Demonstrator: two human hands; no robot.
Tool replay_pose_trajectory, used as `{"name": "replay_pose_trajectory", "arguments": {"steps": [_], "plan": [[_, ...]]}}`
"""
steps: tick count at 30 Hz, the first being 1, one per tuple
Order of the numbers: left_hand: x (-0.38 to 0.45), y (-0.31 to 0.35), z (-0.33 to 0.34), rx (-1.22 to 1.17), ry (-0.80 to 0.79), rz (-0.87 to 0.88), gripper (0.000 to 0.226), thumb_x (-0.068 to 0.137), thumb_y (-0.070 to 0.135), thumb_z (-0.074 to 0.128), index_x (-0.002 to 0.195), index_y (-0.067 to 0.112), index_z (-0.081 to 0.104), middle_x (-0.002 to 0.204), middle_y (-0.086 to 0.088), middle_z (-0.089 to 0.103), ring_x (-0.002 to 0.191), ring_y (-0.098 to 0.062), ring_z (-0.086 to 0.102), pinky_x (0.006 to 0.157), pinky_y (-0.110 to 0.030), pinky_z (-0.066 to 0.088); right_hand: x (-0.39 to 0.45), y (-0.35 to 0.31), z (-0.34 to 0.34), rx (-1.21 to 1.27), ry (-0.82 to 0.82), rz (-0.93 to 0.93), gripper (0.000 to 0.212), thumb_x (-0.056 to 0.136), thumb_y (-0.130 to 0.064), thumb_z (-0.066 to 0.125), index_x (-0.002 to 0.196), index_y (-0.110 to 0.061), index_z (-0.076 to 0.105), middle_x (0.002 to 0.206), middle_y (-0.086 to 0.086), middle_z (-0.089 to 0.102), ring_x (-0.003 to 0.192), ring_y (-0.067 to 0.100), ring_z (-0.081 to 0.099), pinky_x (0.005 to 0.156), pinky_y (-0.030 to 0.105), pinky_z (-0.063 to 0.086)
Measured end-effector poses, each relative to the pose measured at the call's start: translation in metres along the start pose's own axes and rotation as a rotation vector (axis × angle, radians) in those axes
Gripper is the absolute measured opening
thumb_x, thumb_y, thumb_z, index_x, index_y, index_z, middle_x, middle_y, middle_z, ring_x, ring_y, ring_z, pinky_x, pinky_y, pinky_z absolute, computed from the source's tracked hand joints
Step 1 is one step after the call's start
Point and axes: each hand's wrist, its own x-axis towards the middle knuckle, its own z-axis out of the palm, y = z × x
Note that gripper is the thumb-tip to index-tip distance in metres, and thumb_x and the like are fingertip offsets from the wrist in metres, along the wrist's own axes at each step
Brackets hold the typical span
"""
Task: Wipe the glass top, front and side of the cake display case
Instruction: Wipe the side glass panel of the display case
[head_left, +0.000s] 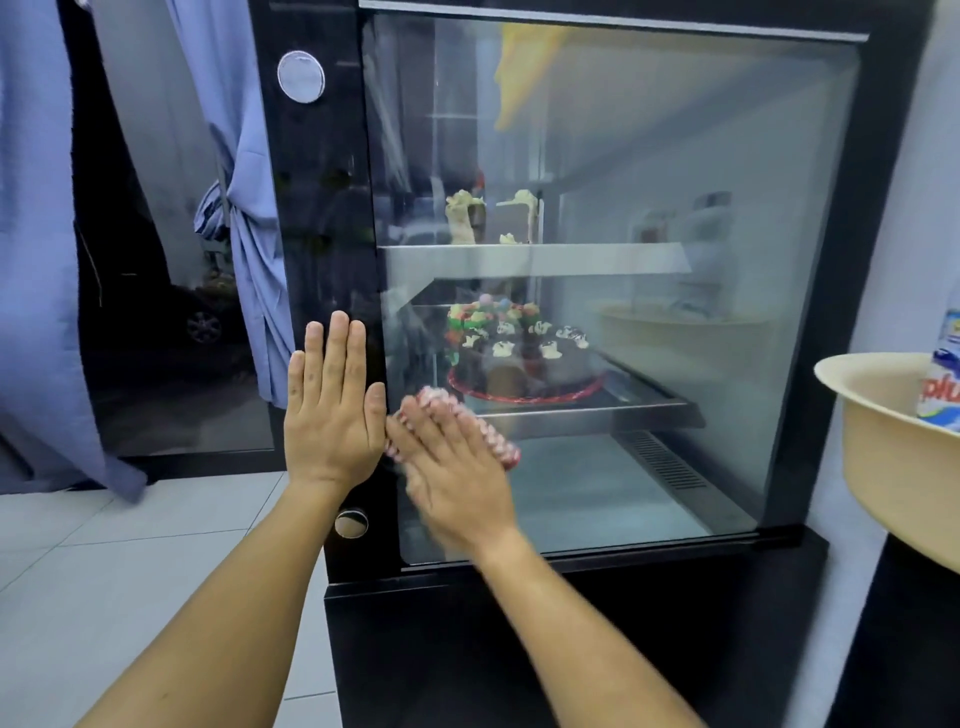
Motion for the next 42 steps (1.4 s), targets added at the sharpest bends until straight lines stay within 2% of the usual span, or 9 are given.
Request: {"name": "replay_pose_trajectory", "arguments": {"steps": [3, 8, 13, 15, 21, 27, 35, 40, 42], "plan": [[0.000, 0.000, 0.001, -0.021, 0.002, -0.004, 0.065, 0.108, 0.033, 0.025, 0.166, 0.010, 0.010, 0.174, -0.010, 0.006, 0.162, -0.024, -0.006, 0.131, -0.045, 0.000, 0.016, 0.070, -0.018, -0.087, 0.124, 0.064, 0.059, 0.108, -0.030, 0.032, 0.164, -0.023, 0.017, 0.173, -0.002, -0.002, 0.160, 0.022, 0.001, 0.130, 0.042, -0.001], [-0.001, 0.001, 0.003, -0.011, 0.013, -0.010, 0.065, 0.108, 0.033, 0.025, 0.167, 0.010, 0.009, 0.174, -0.010, 0.005, 0.162, -0.026, -0.005, 0.131, -0.045, 0.000, -0.070, 0.092, -0.011, 0.006, 0.264, 0.790, 0.059, 0.111, -0.031, 0.023, 0.166, -0.016, 0.009, 0.173, 0.014, 0.006, 0.160, 0.036, 0.000, 0.127, 0.059, 0.011], [-0.001, 0.003, 0.001, -0.016, 0.006, -0.008, 0.067, 0.107, 0.033, 0.026, 0.167, 0.010, 0.007, 0.174, -0.010, 0.004, 0.162, -0.027, -0.005, 0.131, -0.045, 0.000, -0.061, 0.089, -0.007, -0.122, 0.008, -0.056, 0.061, 0.106, -0.035, 0.041, 0.163, -0.027, 0.025, 0.173, 0.001, 0.012, 0.160, 0.025, 0.008, 0.130, 0.044, 0.007], [-0.001, 0.002, 0.001, -0.008, 0.010, -0.001, 0.067, 0.107, 0.033, 0.026, 0.167, 0.010, 0.007, 0.174, -0.011, 0.005, 0.162, -0.026, -0.005, 0.131, -0.045, -0.001, -0.029, 0.123, -0.025, -0.177, 0.076, -0.067, 0.060, 0.105, -0.035, 0.042, 0.162, -0.027, 0.027, 0.172, 0.000, 0.012, 0.160, 0.024, 0.007, 0.129, 0.044, 0.006], [0.000, 0.004, 0.001, 0.009, 0.009, 0.001, 0.066, 0.108, 0.034, 0.024, 0.166, 0.008, 0.011, 0.174, -0.012, 0.006, 0.162, -0.028, -0.004, 0.131, -0.046, 0.001, -0.060, 0.133, -0.027, -0.014, 0.348, 0.903, 0.062, 0.110, -0.034, 0.026, 0.165, -0.028, 0.000, 0.173, 0.010, 0.005, 0.159, 0.040, 0.004, 0.127, 0.059, 0.009], [-0.001, 0.002, 0.002, -0.007, 0.006, 0.005, 0.066, 0.108, 0.035, 0.024, 0.167, 0.010, 0.008, 0.174, -0.010, 0.003, 0.162, -0.028, -0.004, 0.131, -0.046, 0.000, -0.055, 0.133, -0.028, -0.142, 0.025, -0.087, 0.056, 0.111, -0.036, 0.032, 0.165, -0.030, 0.018, 0.172, -0.002, 0.010, 0.161, 0.022, 0.005, 0.131, 0.044, 0.004], [-0.001, 0.002, 0.004, -0.018, 0.025, -0.004, 0.066, 0.108, 0.035, 0.024, 0.167, 0.012, 0.006, 0.174, -0.006, 0.000, 0.162, -0.026, -0.006, 0.131, -0.044, -0.003, -0.081, 0.173, -0.033, 0.097, 0.412, 1.392, 0.070, 0.107, -0.045, 0.006, 0.162, -0.003, 0.020, 0.169, 0.023, 0.015, 0.157, 0.048, 0.008, 0.126, 0.059, 0.010], [-0.002, 0.002, 0.001, -0.024, 0.019, 0.002, 0.066, 0.108, 0.035, 0.024, 0.167, 0.012, 0.006, 0.174, -0.006, -0.001, 0.161, -0.025, -0.006, 0.131, -0.044, -0.003, -0.051, 0.154, -0.042, -0.013, 0.128, 0.450, 0.060, 0.108, -0.031, 0.026, 0.165, -0.014, 0.018, 0.173, 0.004, -0.001, 0.160, 0.027, -0.010, 0.129, 0.044, -0.007], [-0.001, 0.002, 0.002, -0.028, 0.022, 0.001, 0.067, 0.108, 0.035, 0.025, 0.167, 0.012, 0.005, 0.174, -0.005, -0.001, 0.161, -0.025, -0.006, 0.131, -0.043, -0.003, -0.031, 0.197, -0.065, -0.058, 0.169, 0.406, 0.058, 0.109, -0.032, 0.026, 0.165, -0.017, 0.018, 0.172, 0.001, 0.001, 0.160, 0.022, -0.009, 0.129, 0.042, -0.007]]}}
